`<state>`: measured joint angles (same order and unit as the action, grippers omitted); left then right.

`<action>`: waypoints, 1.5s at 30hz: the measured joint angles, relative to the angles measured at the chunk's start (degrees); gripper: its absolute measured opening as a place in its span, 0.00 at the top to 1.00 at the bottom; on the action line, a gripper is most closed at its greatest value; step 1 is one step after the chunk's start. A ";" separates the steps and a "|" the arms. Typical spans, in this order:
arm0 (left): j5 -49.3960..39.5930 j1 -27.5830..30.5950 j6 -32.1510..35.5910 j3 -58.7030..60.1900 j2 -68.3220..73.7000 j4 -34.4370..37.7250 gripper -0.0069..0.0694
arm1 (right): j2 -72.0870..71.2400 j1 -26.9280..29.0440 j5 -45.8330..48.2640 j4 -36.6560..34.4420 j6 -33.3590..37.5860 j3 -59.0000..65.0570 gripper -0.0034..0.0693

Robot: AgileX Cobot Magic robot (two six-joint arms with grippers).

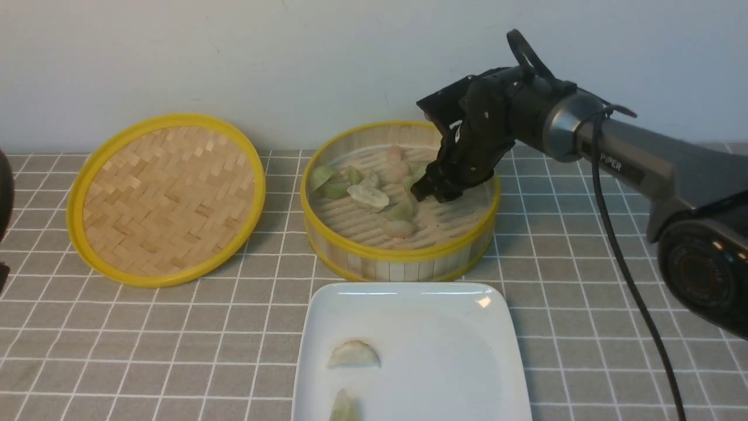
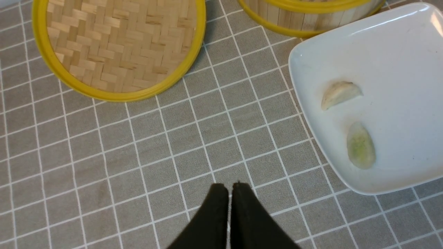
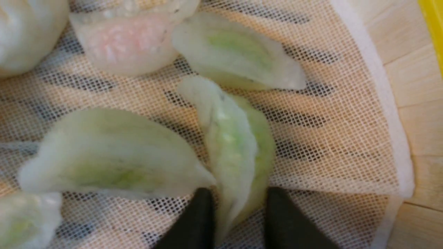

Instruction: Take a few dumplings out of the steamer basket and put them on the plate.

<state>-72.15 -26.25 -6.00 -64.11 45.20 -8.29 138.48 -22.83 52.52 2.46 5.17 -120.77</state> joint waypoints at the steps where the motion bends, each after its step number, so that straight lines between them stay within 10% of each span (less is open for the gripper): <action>1: 0.00 0.00 0.00 0.00 0.00 0.00 0.92 | 0.00 0.00 0.08 0.06 0.00 -0.07 0.81; 17: 0.00 0.00 0.00 0.00 0.00 0.05 0.92 | -12.25 0.00 18.68 -5.83 -1.71 -6.94 0.82; 37: 0.38 0.00 0.00 0.00 0.00 0.17 0.92 | -31.32 -11.37 13.61 -17.60 0.50 43.61 0.82; 45: 1.17 0.00 0.00 0.00 0.00 1.29 0.92 | -29.12 -11.37 10.71 -17.38 -2.55 43.24 0.48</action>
<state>-70.99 -26.25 -6.00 -64.11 45.20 -7.00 109.35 -34.20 63.23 -14.92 2.62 -77.53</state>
